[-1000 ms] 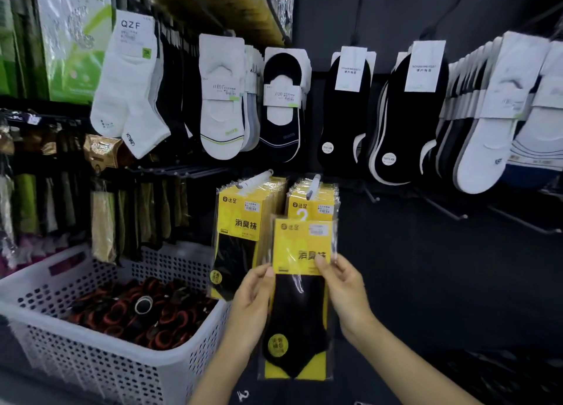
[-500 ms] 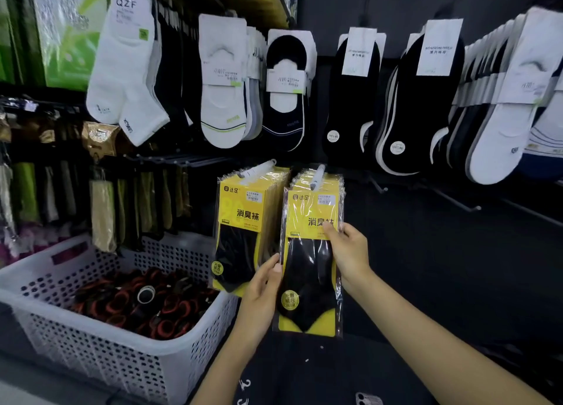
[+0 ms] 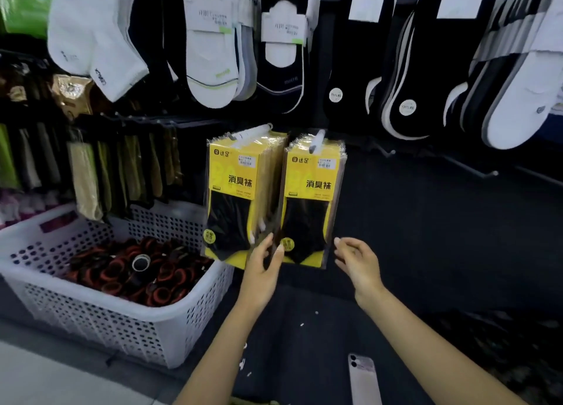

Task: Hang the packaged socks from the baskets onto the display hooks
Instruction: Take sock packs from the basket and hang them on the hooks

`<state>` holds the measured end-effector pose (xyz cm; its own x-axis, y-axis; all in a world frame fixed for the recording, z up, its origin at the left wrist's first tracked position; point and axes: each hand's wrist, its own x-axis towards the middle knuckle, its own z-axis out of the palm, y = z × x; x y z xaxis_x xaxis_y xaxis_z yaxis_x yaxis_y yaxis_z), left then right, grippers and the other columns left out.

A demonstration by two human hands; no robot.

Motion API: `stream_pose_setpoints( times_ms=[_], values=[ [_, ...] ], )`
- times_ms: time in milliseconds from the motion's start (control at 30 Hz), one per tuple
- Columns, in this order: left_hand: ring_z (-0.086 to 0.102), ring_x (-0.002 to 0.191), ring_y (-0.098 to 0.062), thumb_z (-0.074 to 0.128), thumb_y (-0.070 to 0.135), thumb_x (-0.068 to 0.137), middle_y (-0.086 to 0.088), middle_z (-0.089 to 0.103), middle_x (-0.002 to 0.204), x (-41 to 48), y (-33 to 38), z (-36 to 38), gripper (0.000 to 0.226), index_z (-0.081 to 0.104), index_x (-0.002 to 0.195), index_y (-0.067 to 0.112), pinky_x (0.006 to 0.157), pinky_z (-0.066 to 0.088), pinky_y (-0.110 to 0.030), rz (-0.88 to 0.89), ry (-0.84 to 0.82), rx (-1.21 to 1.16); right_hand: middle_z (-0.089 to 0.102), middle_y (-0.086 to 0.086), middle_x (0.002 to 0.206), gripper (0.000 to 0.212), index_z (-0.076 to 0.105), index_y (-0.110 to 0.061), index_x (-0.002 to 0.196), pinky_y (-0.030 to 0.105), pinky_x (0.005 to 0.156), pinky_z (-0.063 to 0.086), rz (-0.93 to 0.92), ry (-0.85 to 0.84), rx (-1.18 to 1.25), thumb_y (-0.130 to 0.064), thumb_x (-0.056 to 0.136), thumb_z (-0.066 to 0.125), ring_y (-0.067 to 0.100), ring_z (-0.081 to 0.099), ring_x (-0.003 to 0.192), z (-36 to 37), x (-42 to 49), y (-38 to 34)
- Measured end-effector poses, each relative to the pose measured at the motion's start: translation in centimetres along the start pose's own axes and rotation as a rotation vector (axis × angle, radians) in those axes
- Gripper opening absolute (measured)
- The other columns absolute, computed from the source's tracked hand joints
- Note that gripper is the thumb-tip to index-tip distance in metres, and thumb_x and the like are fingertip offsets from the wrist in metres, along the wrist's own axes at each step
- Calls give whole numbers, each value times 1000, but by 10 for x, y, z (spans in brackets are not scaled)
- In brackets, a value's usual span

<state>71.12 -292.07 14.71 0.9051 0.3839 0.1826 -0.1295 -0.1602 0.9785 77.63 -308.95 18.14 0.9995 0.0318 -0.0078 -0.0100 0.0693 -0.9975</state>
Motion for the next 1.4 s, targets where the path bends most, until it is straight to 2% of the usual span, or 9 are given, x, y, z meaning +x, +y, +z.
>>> stream_pose_setpoints(
  times_ms=[100, 200, 267, 400, 500, 700, 900, 1233, 1400],
  values=[
    [44, 125, -6, 48, 43, 94, 13, 46, 137, -41, -44, 4, 49, 43, 140, 27, 104, 38, -28, -108, 48, 14, 68, 4, 95, 11, 63, -13, 100, 26, 80, 54, 124, -96, -62, -16, 89, 65, 15, 66, 91, -29, -35, 55],
    [50, 103, 5, 52, 34, 95, 17, 53, 120, -98, -97, 21, 39, 52, 132, 21, 89, 39, -11, -269, 97, -42, 69, 7, 99, 9, 65, -9, 99, 25, 74, 56, 393, -173, -131, -14, 91, 63, 19, 67, 90, -56, -80, 128],
    [53, 100, -1, 56, 23, 94, 7, 59, 118, -140, -135, 35, 33, 56, 125, 12, 77, 40, -5, -401, 170, -68, 68, 9, 97, 6, 65, -7, 96, 19, 63, 54, 548, -170, -193, -10, 92, 61, 17, 66, 79, -78, -113, 183],
    [56, 112, -30, 57, 9, 93, -23, 59, 123, -211, -202, 43, 33, 54, 122, -4, 90, 45, -24, -653, 196, -30, 65, 15, 91, 25, 66, 6, 105, 29, 71, 45, 719, -56, -363, -11, 87, 68, 23, 60, 81, -124, -164, 281],
    [54, 117, -38, 59, 14, 92, -24, 57, 126, -241, -235, 36, 42, 50, 129, -4, 100, 42, -42, -802, 144, 42, 64, 11, 102, 38, 61, 0, 112, 26, 76, 40, 723, -32, -474, -20, 83, 74, 19, 56, 91, -145, -174, 317],
    [57, 105, -27, 66, 22, 87, -8, 59, 118, -250, -270, 24, 42, 50, 126, 17, 94, 48, -47, -826, 73, 115, 39, 10, 149, 86, 28, -8, 147, 37, 104, 40, 811, -83, -384, -13, 77, 79, 28, 45, 131, -167, -171, 367],
    [59, 108, -27, 73, 8, 80, -5, 60, 113, -230, -301, 18, 52, 47, 124, 19, 80, 50, -31, -783, -129, 219, 40, 10, 147, 100, 24, -9, 148, 38, 112, 34, 762, -182, -472, -6, 69, 84, 26, 39, 135, -164, -166, 393],
    [55, 116, -28, 83, 6, 67, -13, 56, 126, -210, -340, 13, 82, 39, 137, 9, 99, 46, -49, -735, -254, 378, 51, 1, 130, 94, 28, -16, 143, 26, 97, 40, 738, -249, -500, -14, 68, 85, 15, 50, 117, -161, -155, 415],
    [63, 87, -4, 78, -1, 72, -6, 62, 112, -206, -350, 12, 68, 41, 128, 11, 67, 52, -9, -778, -207, 326, 46, -3, 128, 86, 37, -23, 140, 27, 93, 41, 760, -312, -552, -30, 69, 85, 14, 47, 115, -161, -158, 417]
  ],
)
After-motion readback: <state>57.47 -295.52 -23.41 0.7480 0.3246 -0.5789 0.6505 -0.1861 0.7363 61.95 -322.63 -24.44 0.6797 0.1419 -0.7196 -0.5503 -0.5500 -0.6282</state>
